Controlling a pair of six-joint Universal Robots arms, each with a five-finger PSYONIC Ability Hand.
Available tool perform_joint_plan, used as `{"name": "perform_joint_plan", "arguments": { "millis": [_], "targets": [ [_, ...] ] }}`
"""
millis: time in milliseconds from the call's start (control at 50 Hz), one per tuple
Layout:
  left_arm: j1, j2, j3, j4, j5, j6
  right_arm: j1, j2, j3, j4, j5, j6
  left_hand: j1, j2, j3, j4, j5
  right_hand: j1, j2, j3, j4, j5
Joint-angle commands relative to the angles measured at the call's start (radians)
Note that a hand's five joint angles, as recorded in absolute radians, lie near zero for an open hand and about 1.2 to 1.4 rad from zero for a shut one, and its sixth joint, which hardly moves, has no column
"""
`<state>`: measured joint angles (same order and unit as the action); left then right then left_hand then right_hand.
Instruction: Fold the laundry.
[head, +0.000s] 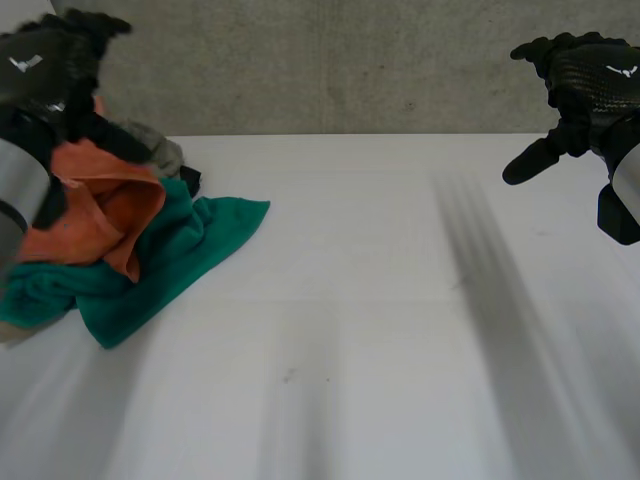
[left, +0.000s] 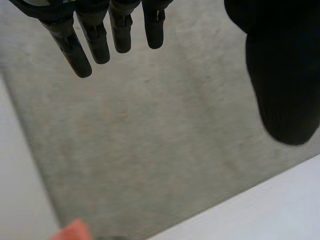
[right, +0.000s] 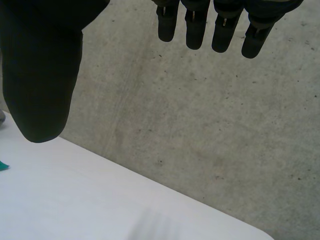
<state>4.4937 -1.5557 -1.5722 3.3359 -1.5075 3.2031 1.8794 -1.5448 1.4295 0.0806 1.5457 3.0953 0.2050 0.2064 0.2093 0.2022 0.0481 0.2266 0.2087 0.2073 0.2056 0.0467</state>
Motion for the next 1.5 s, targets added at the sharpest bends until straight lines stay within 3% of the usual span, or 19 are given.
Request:
{"name": "perform_joint_plan", "arguments": {
  "millis": [20, 180, 300, 320, 380, 420, 540, 660, 760, 820, 840, 880, 980, 1000, 1060, 1100, 1200, 1280, 1500],
  "targets": [
    [0.188, -0.251, 0.186, 0.031, 0.044, 0.209, 0.001, 0.000, 0.002, -0.001, -0.001, -0.029, -0.021, -0.022, -0.025, -0.018, -0.038, -0.052, -0.034, -0.033, -0.031, -0.047],
    [0.248, -0.602, 0.421, 0.005, 0.038, 0.498, 0.003, 0.000, 0.006, 0.001, -0.001, -0.046, -0.024, -0.025, -0.028, -0.021, -0.041, -0.052, -0.034, -0.033, -0.031, -0.047],
    [0.289, -0.736, 0.504, -0.001, 0.039, 0.581, 0.003, 0.000, 0.008, 0.001, -0.001, -0.046, 0.049, 0.048, 0.045, 0.052, 0.032, -0.052, -0.034, -0.033, -0.031, -0.047],
    [0.288, -0.745, 0.514, -0.001, 0.039, 0.581, 0.003, 0.000, 0.008, 0.001, -0.001, -0.047, 0.134, 0.133, 0.130, 0.137, 0.116, -0.052, -0.034, -0.033, -0.031, -0.047],
    [0.277, -0.753, 0.521, 0.004, 0.043, 0.572, 0.003, 0.000, 0.008, 0.001, -0.001, -0.047, 1.104, 1.102, 1.099, 1.107, 1.086, -0.052, -0.034, -0.033, -0.031, -0.047],
    [0.259, -0.733, 0.518, 0.007, 0.043, 0.564, 0.001, 0.000, 0.006, 0.001, -0.001, -0.047, 1.191, 1.190, 1.187, 1.194, 1.174, -0.052, -0.034, -0.033, -0.031, -0.047],
    [0.174, -0.548, 0.500, -0.003, 0.041, 0.454, -0.002, 0.000, -0.001, -0.002, -0.001, -0.049, 1.191, 1.190, 1.187, 1.194, 1.174, -0.052, -0.034, -0.033, -0.031, -0.047],
    [0.001, -0.295, 0.471, -0.045, 0.081, 0.176, -0.014, -0.005, -0.014, -0.002, -0.001, -0.050, 1.191, 1.190, 1.187, 1.194, 1.174, -0.052, -0.034, -0.033, -0.031, -0.047],
    [-0.135, -0.204, 0.428, -0.096, 0.134, -0.013, -0.048, -0.029, -0.017, -0.001, -0.003, -0.049, 1.191, 1.190, 1.187, 1.194, 1.174, -0.052, -0.034, -0.033, -0.031, -0.047],
    [-0.214, -0.215, 0.402, -0.095, 0.130, -0.058, -0.068, -0.038, -0.018, -0.001, -0.003, -0.049, 1.191, 1.190, 1.187, 1.194, 1.174, -0.052, -0.034, -0.033, -0.031, -0.047],
    [-0.285, -0.248, 0.390, -0.093, 0.122, -0.077, -0.072, -0.040, -0.018, -0.001, -0.003, -0.049, 1.191, 1.190, 1.187, 1.194, 1.174, -0.052, -0.034, -0.033, -0.031, -0.047],
    [-0.345, -0.299, 0.386, -0.093, 0.115, -0.078, -0.078, -0.041, -0.021, 0.001, -0.003, -0.049, 1.191, 1.190, 1.187, 1.194, 1.174, -0.052, -0.034, -0.033, -0.031, -0.047],
    [-0.498, -0.523, 0.406, -0.099, 0.064, -0.077, -0.094, -0.043, -0.023, 0.007, -0.003, -0.049, 1.191, 1.190, 1.187, 1.194, 1.174, -0.052, -0.034, -0.033, -0.031, -0.047],
    [-0.528, -0.587, 0.420, -0.102, 0.049, -0.077, -0.097, -0.043, -0.023, 0.008, -0.004, -0.049, 1.067, 1.065, 1.062, 1.069, 1.049, -0.052, -0.034, -0.033, -0.031, -0.047],
    [-0.553, -0.676, 0.452, -0.128, 0.015, -0.077, -0.102, -0.041, -0.021, 0.011, -0.013, -0.059, 0.153, 0.152, 0.149, 0.156, 0.135, -0.052, -0.034, -0.033, -0.031, -0.047],
    [-0.556, -0.698, 0.462, -0.154, -0.005, -0.080, -0.100, -0.037, -0.021, 0.014, -0.019, -0.075, 0.003, 0.002, -0.001, 0.006, -0.014, -0.052, -0.034, -0.033, -0.031, -0.047],
    [-0.554, -0.657, 0.460, -0.177, -0.030, -0.078, -0.092, -0.012, -0.021, 0.065, -0.045, -0.168, -0.024, -0.025, -0.028, -0.021, -0.041, -0.052, -0.034, -0.033, -0.031, -0.047],
    [-0.538, -0.525, 0.411, -0.190, -0.040, -0.077, -0.089, 0.011, -0.035, 0.126, -0.052, -0.268, -0.021, -0.022, -0.025, -0.018, -0.038, -0.052, -0.034, -0.033, -0.031, -0.047],
    [-0.397, -0.354, 0.060, -0.190, -0.056, -0.077, -0.057, 0.022, 0.064, 0.303, -0.053, -0.529, 0.000, -0.002, -0.005, 0.002, -0.018, -0.052, -0.034, -0.033, -0.031, -0.047]
  ]
}}
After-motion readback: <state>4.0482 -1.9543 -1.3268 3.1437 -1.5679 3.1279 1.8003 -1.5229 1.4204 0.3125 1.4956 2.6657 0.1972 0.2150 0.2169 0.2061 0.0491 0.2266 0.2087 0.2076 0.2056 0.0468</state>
